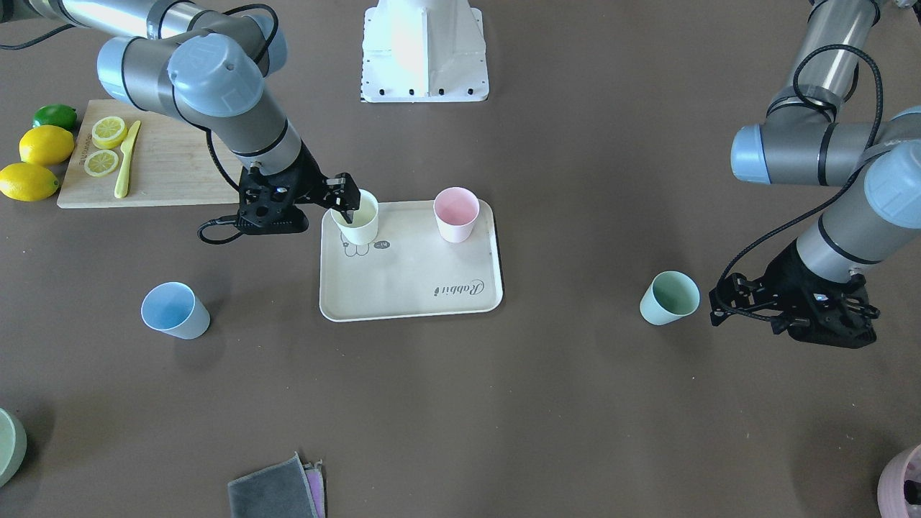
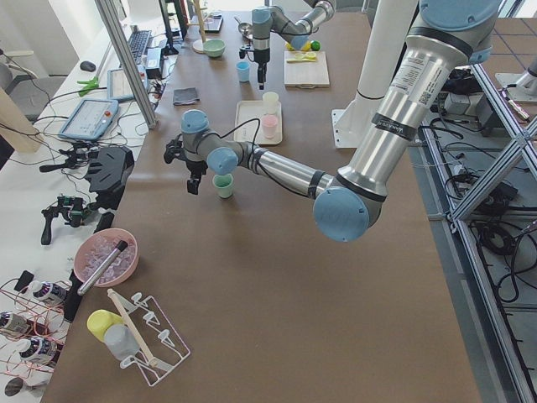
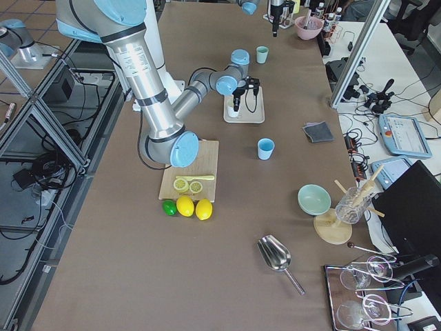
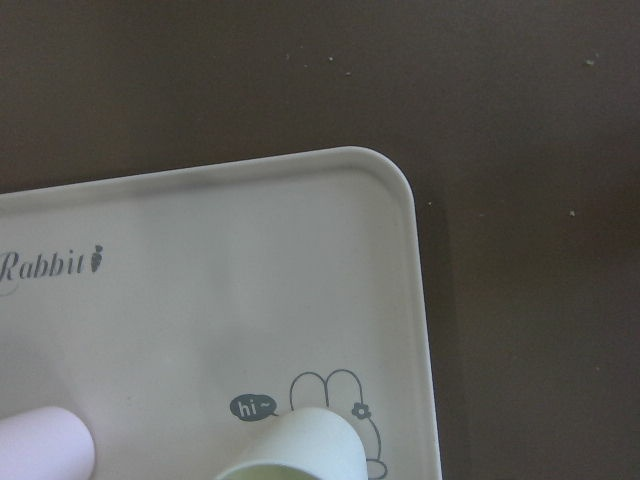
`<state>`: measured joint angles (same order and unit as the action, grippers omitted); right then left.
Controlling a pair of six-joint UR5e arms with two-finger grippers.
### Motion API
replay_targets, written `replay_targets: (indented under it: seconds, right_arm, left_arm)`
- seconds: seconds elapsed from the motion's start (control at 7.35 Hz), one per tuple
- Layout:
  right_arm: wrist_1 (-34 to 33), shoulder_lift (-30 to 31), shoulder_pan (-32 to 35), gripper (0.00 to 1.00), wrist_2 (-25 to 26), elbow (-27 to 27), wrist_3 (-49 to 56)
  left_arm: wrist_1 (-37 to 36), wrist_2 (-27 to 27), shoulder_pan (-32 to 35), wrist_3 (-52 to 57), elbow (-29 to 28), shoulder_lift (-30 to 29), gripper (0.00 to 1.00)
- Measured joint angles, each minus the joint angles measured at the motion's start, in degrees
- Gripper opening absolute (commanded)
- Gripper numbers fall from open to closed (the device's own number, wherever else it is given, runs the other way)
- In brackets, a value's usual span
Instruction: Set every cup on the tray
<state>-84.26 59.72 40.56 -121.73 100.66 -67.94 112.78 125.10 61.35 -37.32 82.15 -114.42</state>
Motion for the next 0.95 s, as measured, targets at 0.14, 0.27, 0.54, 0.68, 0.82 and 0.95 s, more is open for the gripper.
replay_targets:
  seconds: [0.14,0.27,0.54,0.68,0.82,0.95]
  right_arm:
    - [-0.3,0.0,2.0,1.00,-1.7,0.0,0.4]
    - [-0.7,0.0,3.7,1.00,-3.0,0.0,0.8]
    - [-1.2,0.1,6.8,1.00,-5.6,0.0,1.8]
    - [-1.6,0.1,8.4,1.00,-7.0,0.0,2.5]
    - [-2.9,0.1,9.9,1.00,-8.0,0.0,4.2]
    - [-4.8,0.2,11.5,1.00,-8.6,-0.1,7.0]
  left_arm:
    - [3.1,-0.1,-1.2,-3.1,0.0,1.3,0.97]
    - [5.3,-0.2,-2.3,-5.1,0.0,2.5,0.96]
    - [7.8,-1.0,-4.1,-7.1,0.5,4.4,0.32]
    - [9.0,-1.7,-5.1,-8.2,1.0,5.3,0.00]
    - [9.7,-2.6,-6.1,-9.5,1.5,5.8,0.00]
    - [9.9,-3.2,-6.8,-11.3,2.1,5.8,0.00]
